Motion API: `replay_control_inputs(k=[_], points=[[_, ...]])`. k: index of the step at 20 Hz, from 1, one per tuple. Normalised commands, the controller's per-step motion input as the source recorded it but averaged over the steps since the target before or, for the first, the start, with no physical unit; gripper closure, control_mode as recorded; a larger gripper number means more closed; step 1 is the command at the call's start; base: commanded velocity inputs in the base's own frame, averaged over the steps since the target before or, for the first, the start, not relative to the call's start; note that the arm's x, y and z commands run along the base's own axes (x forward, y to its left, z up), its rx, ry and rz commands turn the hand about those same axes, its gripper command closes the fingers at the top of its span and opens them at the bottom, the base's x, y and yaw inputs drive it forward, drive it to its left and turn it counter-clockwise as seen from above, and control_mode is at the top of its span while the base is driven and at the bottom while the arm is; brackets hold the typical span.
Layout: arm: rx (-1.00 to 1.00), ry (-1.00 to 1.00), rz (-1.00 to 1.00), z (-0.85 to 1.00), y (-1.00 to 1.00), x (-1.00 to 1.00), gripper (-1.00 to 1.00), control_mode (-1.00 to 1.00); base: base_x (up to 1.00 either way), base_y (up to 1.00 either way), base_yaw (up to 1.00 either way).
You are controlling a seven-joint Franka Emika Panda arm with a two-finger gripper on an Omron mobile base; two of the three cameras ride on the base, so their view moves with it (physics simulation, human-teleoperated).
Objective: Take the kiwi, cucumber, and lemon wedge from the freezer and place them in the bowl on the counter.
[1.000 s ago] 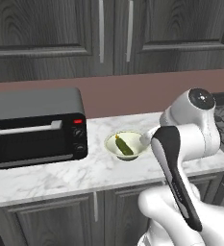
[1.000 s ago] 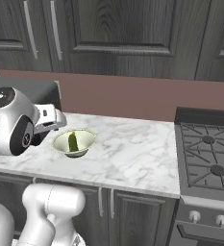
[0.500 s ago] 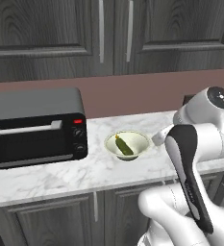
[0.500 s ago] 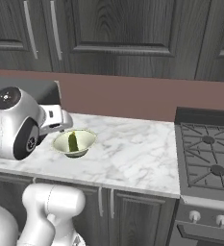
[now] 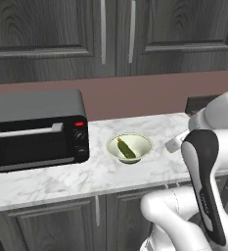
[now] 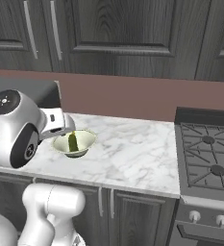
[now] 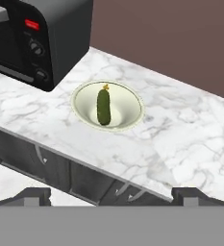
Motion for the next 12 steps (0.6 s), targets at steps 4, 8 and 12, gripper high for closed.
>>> replay_control_inputs(k=[4,8,12], points=[[0.0,0.12,0.0,0.0,0.0,0.0,-1.0,-1.0,0.0,0.0,0.0],[0.0,0.02,0.0,0.0,0.0,0.0,-1.0,-1.0,0.0,0.0,0.0],[0.0,0.0,0.0,0.0,0.0,-0.07,-1.0,1.0,-0.4,0.04,0.03]])
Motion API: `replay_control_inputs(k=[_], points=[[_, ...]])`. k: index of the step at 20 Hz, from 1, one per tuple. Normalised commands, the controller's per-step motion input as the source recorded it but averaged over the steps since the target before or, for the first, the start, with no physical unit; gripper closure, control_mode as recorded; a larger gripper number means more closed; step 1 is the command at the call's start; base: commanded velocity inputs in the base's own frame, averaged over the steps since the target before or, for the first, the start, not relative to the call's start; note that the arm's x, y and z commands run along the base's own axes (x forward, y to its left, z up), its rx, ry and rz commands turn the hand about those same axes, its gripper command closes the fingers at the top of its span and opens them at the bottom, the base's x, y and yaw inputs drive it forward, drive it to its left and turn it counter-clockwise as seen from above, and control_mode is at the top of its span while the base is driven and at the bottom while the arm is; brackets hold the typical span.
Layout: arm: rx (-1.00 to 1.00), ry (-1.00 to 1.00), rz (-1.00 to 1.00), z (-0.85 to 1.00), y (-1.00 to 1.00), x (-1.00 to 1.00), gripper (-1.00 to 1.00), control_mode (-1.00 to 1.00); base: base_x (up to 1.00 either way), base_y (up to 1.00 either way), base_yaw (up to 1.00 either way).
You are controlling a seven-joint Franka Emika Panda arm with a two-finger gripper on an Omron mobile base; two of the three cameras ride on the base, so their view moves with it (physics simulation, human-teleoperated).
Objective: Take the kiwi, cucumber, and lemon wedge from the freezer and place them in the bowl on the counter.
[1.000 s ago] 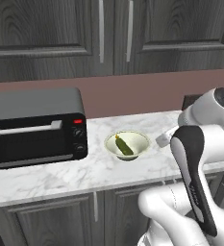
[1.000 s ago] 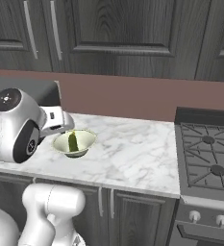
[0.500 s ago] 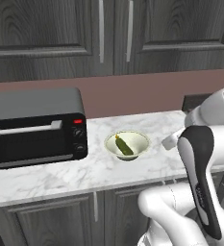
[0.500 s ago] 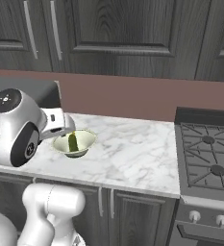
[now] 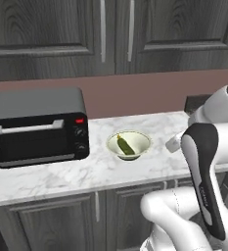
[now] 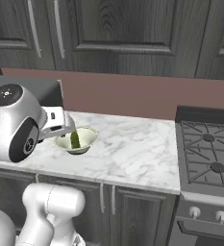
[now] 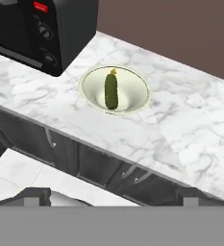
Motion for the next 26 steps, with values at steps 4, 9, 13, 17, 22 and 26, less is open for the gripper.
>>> replay_control_inputs(k=[4,9,13,17,22,26], points=[[0.0,0.0,0.0,0.0,0.0,0.0,-1.0,1.0,-1.0,0.2,0.1],[0.0,0.0,0.0,0.0,0.0,0.0,-1.0,1.0,-1.0,0.07,0.07],[0.0,0.0,0.0,0.0,0.0,0.0,-1.0,1.0,-1.0,0.27,0.04],[0.0,0.0,0.0,0.0,0.0,0.0,-1.0,1.0,-0.95,0.79,0.04],[0.0,0.0,0.0,0.0,0.0,0.0,-1.0,1.0,-0.78,1.0,0.0],[0.0,0.0,0.0,0.0,0.0,0.0,-1.0,1.0,-0.26,1.0,0.0]])
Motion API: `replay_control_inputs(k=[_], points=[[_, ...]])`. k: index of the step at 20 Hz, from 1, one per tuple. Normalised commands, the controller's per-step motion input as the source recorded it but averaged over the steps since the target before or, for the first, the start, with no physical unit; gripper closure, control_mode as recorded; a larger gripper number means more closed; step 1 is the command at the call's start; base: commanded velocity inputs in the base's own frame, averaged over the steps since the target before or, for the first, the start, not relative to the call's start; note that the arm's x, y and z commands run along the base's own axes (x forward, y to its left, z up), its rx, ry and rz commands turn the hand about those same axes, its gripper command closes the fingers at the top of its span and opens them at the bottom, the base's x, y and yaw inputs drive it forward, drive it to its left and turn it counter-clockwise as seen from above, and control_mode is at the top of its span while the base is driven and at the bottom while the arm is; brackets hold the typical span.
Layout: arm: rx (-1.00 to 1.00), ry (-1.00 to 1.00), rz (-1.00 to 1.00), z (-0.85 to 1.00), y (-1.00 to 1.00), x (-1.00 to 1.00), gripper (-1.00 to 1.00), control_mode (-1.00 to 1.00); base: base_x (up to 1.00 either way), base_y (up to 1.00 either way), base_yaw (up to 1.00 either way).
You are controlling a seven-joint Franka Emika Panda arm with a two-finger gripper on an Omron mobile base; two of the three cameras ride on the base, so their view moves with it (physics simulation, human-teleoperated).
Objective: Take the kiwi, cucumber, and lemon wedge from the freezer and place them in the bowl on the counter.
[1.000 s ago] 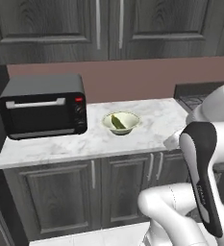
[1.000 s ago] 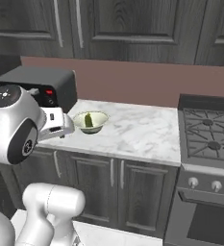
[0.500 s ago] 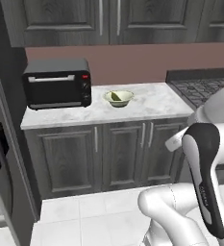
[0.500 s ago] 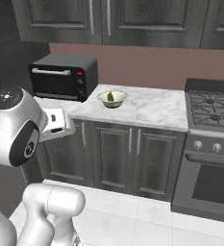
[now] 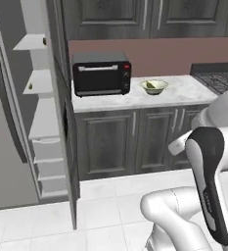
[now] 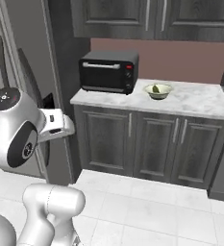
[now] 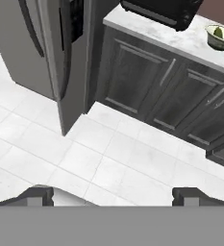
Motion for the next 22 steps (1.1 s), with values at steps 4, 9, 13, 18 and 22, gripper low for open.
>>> replay_control_inputs(k=[4,9,13,18,22], points=[[0.0,0.0,0.0,0.0,0.0,0.0,-1.0,1.0,0.09,1.0,-0.01],[0.0,0.0,0.0,0.0,0.0,0.0,-1.0,1.0,0.08,1.0,-0.06],[0.0,0.0,0.0,0.0,0.0,0.0,-1.0,1.0,0.04,1.0,-0.09],[0.0,0.0,0.0,0.0,0.0,0.0,-1.0,1.0,0.41,0.96,-0.14],[0.0,0.0,0.0,0.0,0.0,0.0,-1.0,1.0,0.67,0.72,-0.2]])
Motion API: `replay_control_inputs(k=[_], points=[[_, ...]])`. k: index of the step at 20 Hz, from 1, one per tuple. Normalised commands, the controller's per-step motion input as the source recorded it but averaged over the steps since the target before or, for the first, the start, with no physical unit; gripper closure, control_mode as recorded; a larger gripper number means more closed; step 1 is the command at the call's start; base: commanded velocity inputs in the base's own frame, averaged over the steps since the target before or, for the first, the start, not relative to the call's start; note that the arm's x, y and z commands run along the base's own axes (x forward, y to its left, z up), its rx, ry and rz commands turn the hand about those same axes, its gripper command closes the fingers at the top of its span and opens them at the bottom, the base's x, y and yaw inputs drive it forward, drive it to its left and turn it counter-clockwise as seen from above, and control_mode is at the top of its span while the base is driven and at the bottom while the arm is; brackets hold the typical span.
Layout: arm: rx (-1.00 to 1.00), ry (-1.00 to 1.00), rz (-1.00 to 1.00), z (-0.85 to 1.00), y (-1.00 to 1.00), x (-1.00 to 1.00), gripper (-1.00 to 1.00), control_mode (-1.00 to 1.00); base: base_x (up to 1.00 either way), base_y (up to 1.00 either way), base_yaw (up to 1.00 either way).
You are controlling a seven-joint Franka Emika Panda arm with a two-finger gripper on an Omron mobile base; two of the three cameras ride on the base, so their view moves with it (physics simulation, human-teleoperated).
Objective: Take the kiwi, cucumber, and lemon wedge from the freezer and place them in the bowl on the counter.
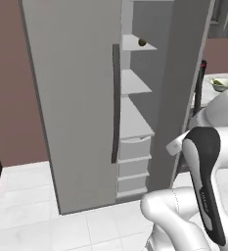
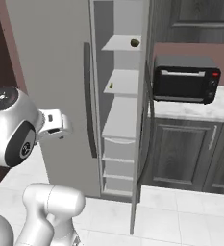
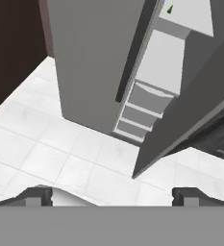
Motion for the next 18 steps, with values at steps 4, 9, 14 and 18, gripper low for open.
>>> replay_control_inputs(k=[4,9,14,18], points=[[0.0,0.0,0.0,0.0,0.0,0.0,-1.0,1.0,0.58,0.21,-0.2],[0.0,0.0,0.0,0.0,0.0,0.0,-1.0,1.0,0.26,0.0,-0.18],[0.0,0.0,0.0,0.0,0.0,0.0,-1.0,1.0,0.52,0.15,-0.16],[0.0,0.0,0.0,0.0,0.0,0.0,-1.0,1.0,0.59,0.2,-0.15]])
